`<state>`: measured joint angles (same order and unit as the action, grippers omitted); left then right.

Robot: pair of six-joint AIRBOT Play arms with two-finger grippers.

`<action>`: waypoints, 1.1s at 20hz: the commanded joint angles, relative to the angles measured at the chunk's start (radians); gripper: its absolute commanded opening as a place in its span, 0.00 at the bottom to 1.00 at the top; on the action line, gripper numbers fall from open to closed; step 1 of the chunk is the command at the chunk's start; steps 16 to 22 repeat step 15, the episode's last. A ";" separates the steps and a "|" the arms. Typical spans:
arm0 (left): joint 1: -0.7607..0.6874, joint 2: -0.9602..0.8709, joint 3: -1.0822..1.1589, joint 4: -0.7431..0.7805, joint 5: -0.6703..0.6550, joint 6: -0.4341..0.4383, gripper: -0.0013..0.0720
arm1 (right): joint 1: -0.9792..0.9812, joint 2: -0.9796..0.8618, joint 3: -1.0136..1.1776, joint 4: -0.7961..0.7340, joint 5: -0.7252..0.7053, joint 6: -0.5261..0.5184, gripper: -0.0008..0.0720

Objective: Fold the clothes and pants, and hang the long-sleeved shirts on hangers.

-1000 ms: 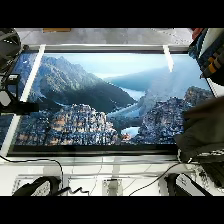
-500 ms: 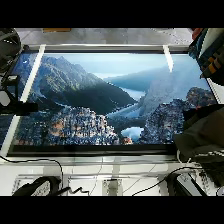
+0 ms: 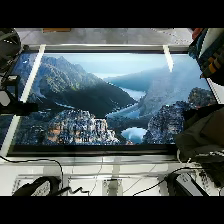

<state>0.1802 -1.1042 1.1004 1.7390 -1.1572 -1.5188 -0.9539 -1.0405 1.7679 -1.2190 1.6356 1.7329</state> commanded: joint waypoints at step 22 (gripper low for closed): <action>0.001 0.000 0.000 0.000 0.000 0.000 0.04 | 1.225 -0.008 -0.232 -0.474 -0.188 -0.217 0.03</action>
